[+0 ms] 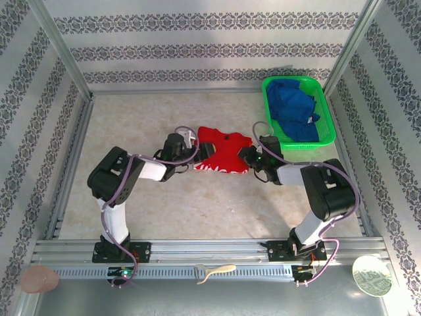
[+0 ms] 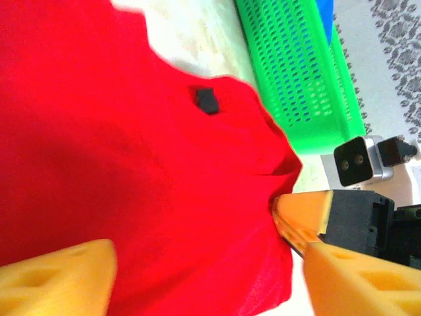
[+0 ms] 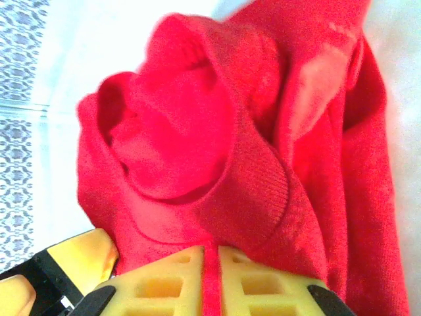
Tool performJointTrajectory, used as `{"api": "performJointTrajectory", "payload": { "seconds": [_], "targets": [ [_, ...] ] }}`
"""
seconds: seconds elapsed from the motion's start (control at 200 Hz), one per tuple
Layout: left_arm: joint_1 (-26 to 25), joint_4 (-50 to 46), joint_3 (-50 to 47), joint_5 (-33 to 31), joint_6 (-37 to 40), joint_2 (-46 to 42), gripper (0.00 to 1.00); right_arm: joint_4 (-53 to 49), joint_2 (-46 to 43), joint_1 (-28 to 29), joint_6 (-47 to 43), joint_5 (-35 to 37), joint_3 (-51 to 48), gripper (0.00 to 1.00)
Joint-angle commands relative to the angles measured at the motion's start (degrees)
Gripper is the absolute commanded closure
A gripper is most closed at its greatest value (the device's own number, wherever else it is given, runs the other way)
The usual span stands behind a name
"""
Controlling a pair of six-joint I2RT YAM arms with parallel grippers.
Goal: Fold the inside-out t-shirt
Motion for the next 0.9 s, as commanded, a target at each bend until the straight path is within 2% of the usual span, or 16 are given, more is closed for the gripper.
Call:
{"api": "performJointTrajectory", "payload": {
  "seconds": [0.0, 0.155, 0.245, 0.32, 0.51, 0.734, 0.794, 0.894],
  "targets": [
    [2.91, -9.64, 1.66, -2.03, 2.6, -8.06, 0.18, -3.77, -2.59, -0.8, -2.66, -1.89, 4.16, 0.85],
    [6.06, -32.49, 8.58, -4.78, 9.68, -10.22, 0.17, -5.03, 1.5, -1.21, -3.51, -2.08, 7.68, 0.85],
    [6.87, -45.76, 14.83, -5.43, 14.36, -7.21, 0.15, -4.64, 5.29, -1.36, -3.75, -1.57, 8.9, 0.85],
    [6.84, -51.97, 18.62, -3.92, 17.67, -3.87, 0.15, -4.25, 7.98, -1.66, -4.02, -0.19, 9.17, 0.85],
    [5.3, -57.02, 23.37, 3.52, 22.33, 2.8, 0.15, -2.57, 12.56, -2.74, -3.37, 0.35, 8.75, 0.86],
    [2.68, -50.03, 23.42, 8.25, 18.79, 7.98, 0.16, -2.28, 12.25, -2.83, -3.37, 0.31, 8.04, 0.85],
    [2.17, -47.95, 23.4, 9.23, 17.29, 9.12, 0.26, -1.99, 11.57, -3.04, -3.09, -0.7, 8.04, 0.84],
    [2.35, -42.22, 21.82, 9.9, 13.35, 9.94, 0.6, -2.53, 6.38, -3.1, -3.1, -2.94, 7.96, 0.79]
  ]
}}
